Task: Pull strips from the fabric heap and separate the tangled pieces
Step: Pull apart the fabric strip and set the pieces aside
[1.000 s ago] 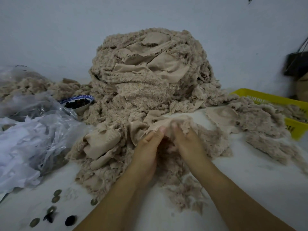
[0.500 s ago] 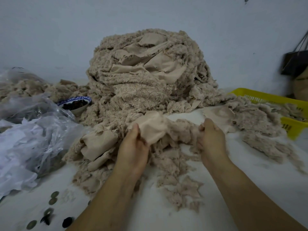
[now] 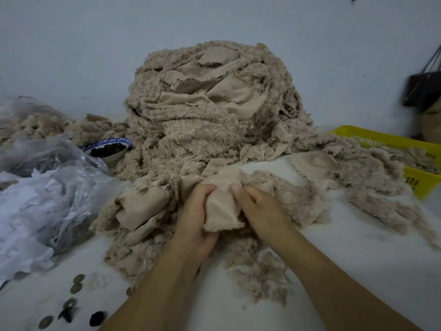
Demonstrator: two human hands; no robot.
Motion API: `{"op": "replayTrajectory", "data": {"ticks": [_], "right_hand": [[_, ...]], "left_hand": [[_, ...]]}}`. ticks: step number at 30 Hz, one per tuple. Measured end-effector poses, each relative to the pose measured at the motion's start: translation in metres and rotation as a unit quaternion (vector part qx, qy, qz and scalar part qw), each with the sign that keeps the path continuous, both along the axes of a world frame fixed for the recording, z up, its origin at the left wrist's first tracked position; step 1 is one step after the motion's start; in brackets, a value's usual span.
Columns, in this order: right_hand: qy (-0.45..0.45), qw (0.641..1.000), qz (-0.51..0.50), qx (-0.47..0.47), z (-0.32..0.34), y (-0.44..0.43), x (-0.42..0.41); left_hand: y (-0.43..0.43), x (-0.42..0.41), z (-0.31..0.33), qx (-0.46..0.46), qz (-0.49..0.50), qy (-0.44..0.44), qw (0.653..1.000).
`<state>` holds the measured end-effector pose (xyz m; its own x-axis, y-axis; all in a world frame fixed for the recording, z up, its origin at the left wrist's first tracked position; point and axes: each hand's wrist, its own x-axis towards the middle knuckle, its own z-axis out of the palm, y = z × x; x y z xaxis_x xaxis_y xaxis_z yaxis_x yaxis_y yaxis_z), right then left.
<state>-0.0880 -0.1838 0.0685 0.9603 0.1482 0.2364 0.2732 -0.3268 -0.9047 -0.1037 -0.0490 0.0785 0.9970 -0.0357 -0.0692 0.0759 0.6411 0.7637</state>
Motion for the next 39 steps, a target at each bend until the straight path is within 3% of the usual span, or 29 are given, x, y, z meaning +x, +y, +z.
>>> {"op": "replayTrajectory", "data": {"ticks": [4,8,12,17,20,23,27,31,33,36,39], "right_hand": [[0.031,0.984,-0.125,0.12,0.001,-0.017,0.014],[0.03,0.962,-0.228,0.148,0.0,-0.035,0.022],[-0.024,0.981,-0.131,0.144,0.01,-0.029,0.013],[-0.002,0.999,0.052,0.014,0.007,-0.014,0.002],[-0.029,0.994,0.023,0.106,0.009,-0.016,0.005],[-0.035,0.982,-0.037,0.183,0.009,-0.017,0.007],[-0.016,0.972,-0.106,0.207,0.003,-0.005,0.01],[0.029,0.916,-0.228,0.33,0.011,-0.037,0.025],[0.026,0.921,-0.253,0.296,0.01,-0.053,0.03],[-0.009,0.958,-0.218,0.184,0.008,-0.045,0.023],[-0.054,0.992,-0.042,0.108,0.013,-0.025,0.005]], "left_hand": [[-0.004,-0.003,0.0,0.009,-0.022,-0.012,1.0],[0.005,-0.003,-0.001,0.076,-0.029,0.001,0.997],[0.001,-0.007,-0.003,0.216,0.002,-0.049,0.975],[-0.004,-0.014,-0.005,0.282,-0.029,-0.107,0.953],[-0.006,-0.015,-0.003,0.292,-0.037,-0.107,0.95],[-0.006,-0.012,-0.001,0.25,-0.045,-0.077,0.964],[-0.004,-0.01,0.0,0.187,-0.077,-0.047,0.978],[0.012,-0.012,0.0,0.099,-0.103,0.002,0.99],[0.018,-0.01,0.002,0.036,-0.101,0.005,0.994],[0.019,-0.007,0.005,-0.062,-0.089,0.008,0.994],[0.019,-0.005,0.007,-0.108,-0.119,0.011,0.987]]}}
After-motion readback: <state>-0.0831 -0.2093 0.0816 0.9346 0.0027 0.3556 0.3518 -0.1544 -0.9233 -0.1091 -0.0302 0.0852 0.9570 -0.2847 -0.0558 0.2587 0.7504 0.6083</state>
